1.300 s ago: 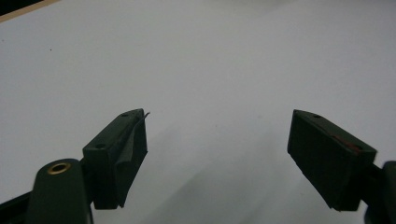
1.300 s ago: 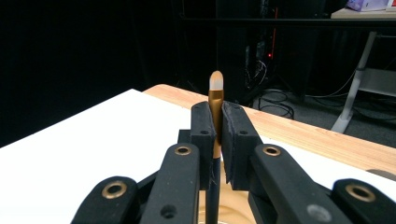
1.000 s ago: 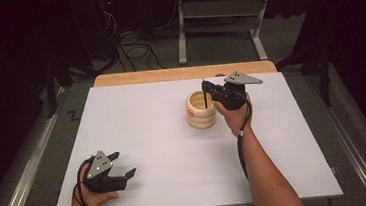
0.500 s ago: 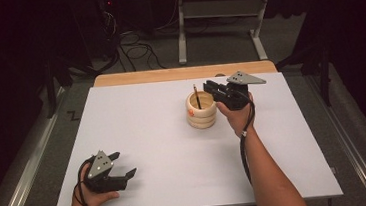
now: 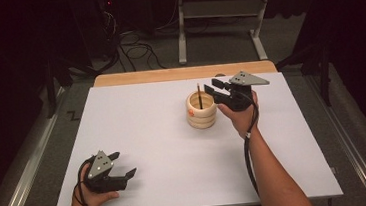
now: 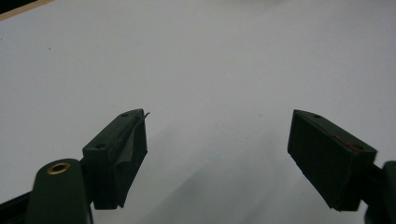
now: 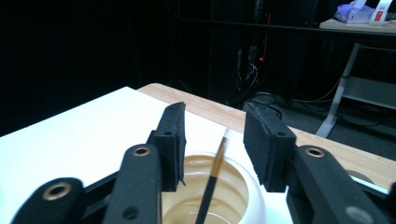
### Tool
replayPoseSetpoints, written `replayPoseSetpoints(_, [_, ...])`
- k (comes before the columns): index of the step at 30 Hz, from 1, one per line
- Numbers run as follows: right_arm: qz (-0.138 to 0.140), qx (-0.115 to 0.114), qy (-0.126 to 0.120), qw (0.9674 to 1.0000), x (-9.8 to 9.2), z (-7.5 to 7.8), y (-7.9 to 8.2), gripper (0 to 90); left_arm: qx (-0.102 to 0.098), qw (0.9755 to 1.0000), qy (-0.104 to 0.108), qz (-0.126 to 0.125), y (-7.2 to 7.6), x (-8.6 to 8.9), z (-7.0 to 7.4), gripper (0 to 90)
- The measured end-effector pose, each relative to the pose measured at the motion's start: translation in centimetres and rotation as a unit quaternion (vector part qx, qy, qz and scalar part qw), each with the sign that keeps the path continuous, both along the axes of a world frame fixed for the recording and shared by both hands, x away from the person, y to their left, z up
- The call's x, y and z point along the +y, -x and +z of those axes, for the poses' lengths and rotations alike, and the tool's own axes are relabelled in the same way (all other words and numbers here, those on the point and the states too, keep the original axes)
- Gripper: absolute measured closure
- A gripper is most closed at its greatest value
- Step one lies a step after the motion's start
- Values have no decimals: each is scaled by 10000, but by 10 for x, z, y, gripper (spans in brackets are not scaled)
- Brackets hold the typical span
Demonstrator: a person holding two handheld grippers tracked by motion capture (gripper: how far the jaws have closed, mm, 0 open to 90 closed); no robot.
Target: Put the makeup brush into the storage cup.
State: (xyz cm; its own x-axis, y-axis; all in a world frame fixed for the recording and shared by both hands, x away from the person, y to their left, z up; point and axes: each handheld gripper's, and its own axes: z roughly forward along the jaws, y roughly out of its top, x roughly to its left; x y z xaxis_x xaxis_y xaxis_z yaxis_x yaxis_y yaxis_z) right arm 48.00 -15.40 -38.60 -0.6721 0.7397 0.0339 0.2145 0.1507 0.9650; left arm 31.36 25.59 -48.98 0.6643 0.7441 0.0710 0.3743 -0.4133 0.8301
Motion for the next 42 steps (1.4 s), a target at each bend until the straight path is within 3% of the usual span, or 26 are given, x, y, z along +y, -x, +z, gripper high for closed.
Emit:
replayPoseSetpoints(7, [-124, -37, 194, 9997, -3, 2, 4, 464, 12, 10000, -40, -8, 0, 0, 0, 205])
replayPoseSetpoints(12, [-145, -55, 193, 9997, -5, 4, 6, 407, 9, 10000, -29, -6, 0, 0, 0, 205])
replayPoseSetpoints(14, [-173, -112, 359, 9991, -4, 5, 8, 386, 4, 10000, -36, 0, 0, 0, 0, 205])
replayPoseSetpoints(20, [-216, -128, 526, 9983, -2, 6, 11, 312, 7, 10000, -45, -11, 0, -1, 0, 205])
replayPoseSetpoints(35, [-131, -160, 854, 9961, -4, 8, 16, 243, 24, 10000, -78, -3, 0, -1, 0, 205])
replayPoseSetpoints(42, [-85, -70, 877, 9961, -4, 8, 16, 210, 24, 10000, -70, -1, 0, -1, -1, 205])
